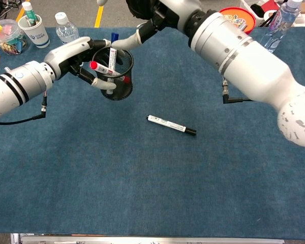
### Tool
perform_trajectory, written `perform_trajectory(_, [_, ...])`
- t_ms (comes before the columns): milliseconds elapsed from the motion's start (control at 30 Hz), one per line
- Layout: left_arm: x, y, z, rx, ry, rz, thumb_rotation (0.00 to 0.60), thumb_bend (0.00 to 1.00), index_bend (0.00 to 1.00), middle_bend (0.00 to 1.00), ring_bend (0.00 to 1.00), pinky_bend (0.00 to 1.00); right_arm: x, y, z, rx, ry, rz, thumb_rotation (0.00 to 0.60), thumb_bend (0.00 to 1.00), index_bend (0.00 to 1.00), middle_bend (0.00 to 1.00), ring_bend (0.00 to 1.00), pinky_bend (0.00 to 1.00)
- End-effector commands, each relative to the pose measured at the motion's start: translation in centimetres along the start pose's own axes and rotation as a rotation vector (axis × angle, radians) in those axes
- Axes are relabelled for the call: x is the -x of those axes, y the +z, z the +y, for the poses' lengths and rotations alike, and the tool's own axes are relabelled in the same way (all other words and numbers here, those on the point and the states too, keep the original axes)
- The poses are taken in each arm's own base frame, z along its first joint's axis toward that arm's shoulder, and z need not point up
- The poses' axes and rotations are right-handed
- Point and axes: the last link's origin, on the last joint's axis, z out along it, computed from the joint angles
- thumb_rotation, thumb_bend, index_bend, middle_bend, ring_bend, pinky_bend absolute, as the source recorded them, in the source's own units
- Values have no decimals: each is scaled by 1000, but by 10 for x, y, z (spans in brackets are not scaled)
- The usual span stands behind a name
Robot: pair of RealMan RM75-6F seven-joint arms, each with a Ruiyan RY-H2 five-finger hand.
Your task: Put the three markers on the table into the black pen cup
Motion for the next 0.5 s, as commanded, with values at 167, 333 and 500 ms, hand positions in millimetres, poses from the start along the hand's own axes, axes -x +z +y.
perform_trajectory(167, [-14, -9, -8, -10, 38, 29, 600, 150, 250, 370, 346, 292, -31, -58, 33, 44, -156, -11, 600, 0, 441, 350, 155, 168])
perform_trajectory(333, [-18, -14, -9, -7, 59, 35, 600, 150, 249, 370, 346, 291, -38, -91, 51, 101, -237, -85, 600, 0, 489, 387, 188, 196])
perform_trajectory(500, [-16, -16, -8, 5, 84, 31, 600, 150, 250, 370, 346, 291, -23, -113, 66, 167, -298, -205, 600, 7, 522, 391, 193, 204])
